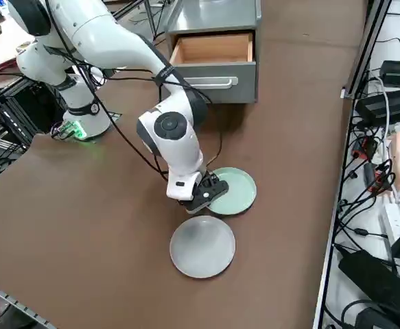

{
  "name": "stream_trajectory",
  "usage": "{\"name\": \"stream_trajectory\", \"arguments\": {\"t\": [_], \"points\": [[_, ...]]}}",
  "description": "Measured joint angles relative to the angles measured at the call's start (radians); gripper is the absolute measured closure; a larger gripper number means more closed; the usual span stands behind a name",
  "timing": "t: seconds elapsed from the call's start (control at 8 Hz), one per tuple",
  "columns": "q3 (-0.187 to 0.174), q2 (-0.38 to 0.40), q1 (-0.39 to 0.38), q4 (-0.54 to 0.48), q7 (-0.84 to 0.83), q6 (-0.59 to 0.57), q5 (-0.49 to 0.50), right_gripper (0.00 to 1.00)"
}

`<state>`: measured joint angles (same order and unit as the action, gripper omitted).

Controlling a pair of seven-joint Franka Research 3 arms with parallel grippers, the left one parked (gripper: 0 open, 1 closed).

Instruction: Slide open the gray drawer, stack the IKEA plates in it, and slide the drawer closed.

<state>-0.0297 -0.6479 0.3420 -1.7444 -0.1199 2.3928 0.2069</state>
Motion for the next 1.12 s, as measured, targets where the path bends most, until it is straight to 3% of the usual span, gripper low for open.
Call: {"name": "stream_trajectory", "arguments": {"t": [0.38, 0.75, 1.12], "points": [[0.001, 0.067, 0.000, 0.032, 0.009, -0.071, 0.000, 1.00], [0.002, 0.238, 0.000, 0.072, 0.074, -0.317, 0.010, 1.00], [0.002, 0.414, 0.003, 0.139, 0.138, -0.574, 0.084, 1.00]]}}
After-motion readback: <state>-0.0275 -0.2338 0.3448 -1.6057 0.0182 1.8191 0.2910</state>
